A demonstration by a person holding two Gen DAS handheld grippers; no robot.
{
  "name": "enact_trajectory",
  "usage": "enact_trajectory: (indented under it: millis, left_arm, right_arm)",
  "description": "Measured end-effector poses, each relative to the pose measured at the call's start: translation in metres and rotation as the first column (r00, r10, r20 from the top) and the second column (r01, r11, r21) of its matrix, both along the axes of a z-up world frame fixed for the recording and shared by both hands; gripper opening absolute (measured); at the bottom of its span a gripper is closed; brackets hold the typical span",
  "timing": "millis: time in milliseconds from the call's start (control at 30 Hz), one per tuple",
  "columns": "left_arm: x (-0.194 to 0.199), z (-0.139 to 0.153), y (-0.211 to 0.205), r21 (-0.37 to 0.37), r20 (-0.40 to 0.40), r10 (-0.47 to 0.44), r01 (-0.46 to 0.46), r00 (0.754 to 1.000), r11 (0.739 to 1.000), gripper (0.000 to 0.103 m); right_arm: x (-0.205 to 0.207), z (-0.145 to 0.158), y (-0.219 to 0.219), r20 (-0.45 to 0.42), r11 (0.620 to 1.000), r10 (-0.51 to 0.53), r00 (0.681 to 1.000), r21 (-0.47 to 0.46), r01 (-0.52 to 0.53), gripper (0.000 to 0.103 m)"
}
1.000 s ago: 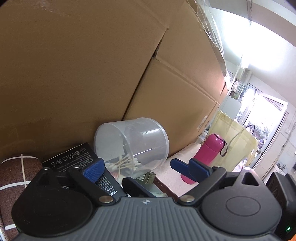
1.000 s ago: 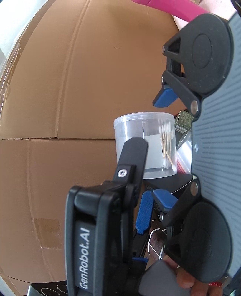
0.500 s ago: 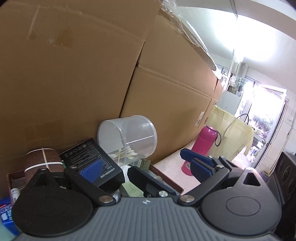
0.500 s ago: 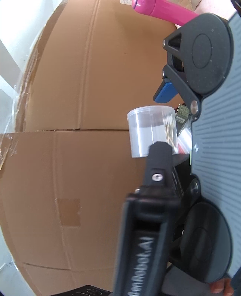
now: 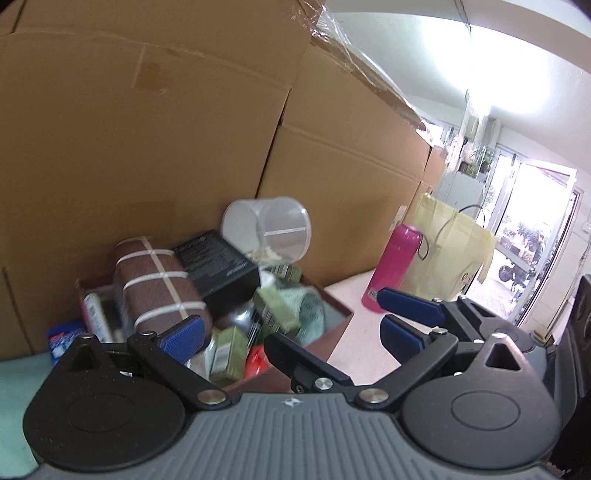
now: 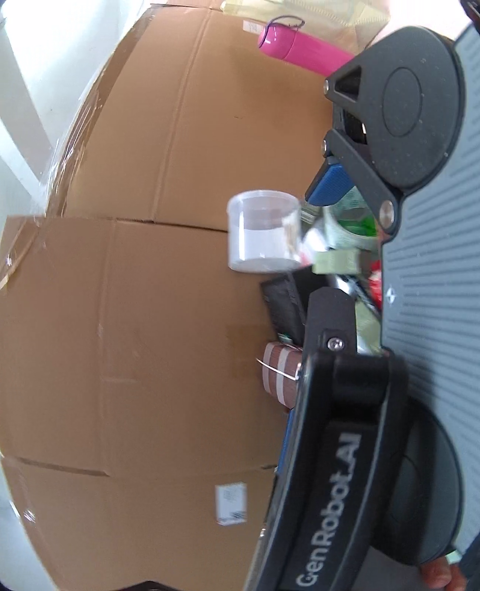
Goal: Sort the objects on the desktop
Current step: 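Carry the swab jar with the left tool and release it into the maroon box, then move the left tool back toward the white bowl and pink cloth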
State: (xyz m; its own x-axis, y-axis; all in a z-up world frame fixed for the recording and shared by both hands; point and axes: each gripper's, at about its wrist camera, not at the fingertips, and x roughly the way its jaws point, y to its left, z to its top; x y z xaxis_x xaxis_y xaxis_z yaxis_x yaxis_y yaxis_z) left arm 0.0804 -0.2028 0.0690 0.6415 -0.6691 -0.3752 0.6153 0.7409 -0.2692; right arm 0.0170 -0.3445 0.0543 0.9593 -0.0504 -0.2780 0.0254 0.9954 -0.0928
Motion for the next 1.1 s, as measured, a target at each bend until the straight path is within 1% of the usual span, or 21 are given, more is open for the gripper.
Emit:
enact_trajectory:
  millis: [33,100,133,167,233,300,400,433,533,667,833,1000,1100]
  left_arm:
    - [-0.005,-0.004,0.005,0.004,0.002,0.003,-0.003,1.000,1.000,0.103]
    - [-0.018,-0.009,0.016,-0.011,-0.006,0.008,-0.008,1.000,1.000,0.103]
    - [-0.022,-0.013,0.021,-0.022,-0.014,0.011,-0.011,1.000,1.000,0.103]
    - [-0.027,-0.015,0.026,-0.027,-0.023,0.013,-0.014,1.000,1.000,0.103]
    - [-0.037,-0.020,0.034,-0.023,-0.023,0.027,-0.027,0.999,0.999,0.103]
    - [-0.045,-0.025,0.042,-0.022,-0.021,0.038,-0.038,0.999,0.999,0.103]
    - [-0.054,-0.033,0.053,-0.024,-0.038,0.051,-0.052,0.998,0.998,0.103]
    - [-0.056,-0.036,0.057,-0.029,-0.048,0.057,-0.058,0.997,0.998,0.103]
    - [-0.061,-0.044,0.067,-0.043,-0.073,0.078,-0.081,0.994,0.996,0.103]
    - [-0.065,-0.054,0.080,-0.030,-0.088,0.093,-0.096,0.992,0.995,0.103]
    - [-0.066,-0.064,0.097,-0.010,-0.109,0.135,-0.137,0.985,0.991,0.103]
    - [-0.066,-0.072,0.125,-0.017,-0.146,0.183,-0.188,0.972,0.982,0.103]
    - [-0.068,-0.072,0.150,-0.040,-0.154,0.203,-0.211,0.967,0.977,0.103]
  right_arm:
    - [-0.006,-0.003,0.006,-0.005,1.000,0.002,1.000,-0.007,-0.002,0.101]
    - [-0.018,-0.009,0.015,-0.005,1.000,0.007,1.000,0.002,-0.007,0.101]
    - [-0.008,-0.005,0.021,-0.007,1.000,0.014,1.000,0.016,-0.014,0.101]
    - [-0.009,-0.006,0.023,-0.013,0.999,0.017,1.000,0.029,-0.017,0.101]
    - [-0.042,-0.013,0.049,-0.022,0.999,0.022,1.000,0.036,-0.021,0.101]
    - [-0.056,-0.018,0.062,-0.032,0.999,0.021,0.999,0.042,-0.019,0.101]
    - [-0.045,-0.023,0.074,-0.048,0.999,0.022,0.999,0.047,-0.020,0.101]
    - [-0.037,-0.019,0.075,-0.051,0.999,0.022,0.998,0.047,-0.020,0.101]
    - [-0.042,-0.027,0.087,-0.068,0.999,0.012,0.998,0.048,-0.009,0.101]
    - [-0.039,-0.038,0.102,-0.101,0.999,0.015,0.995,0.054,-0.009,0.101]
    - [-0.030,-0.051,0.116,-0.154,0.997,0.028,0.988,0.074,-0.017,0.101]
    - [-0.023,-0.058,0.140,-0.182,0.996,0.076,0.980,0.064,-0.065,0.101]
    - [-0.021,-0.058,0.162,-0.177,0.990,0.134,0.975,0.059,-0.126,0.101]
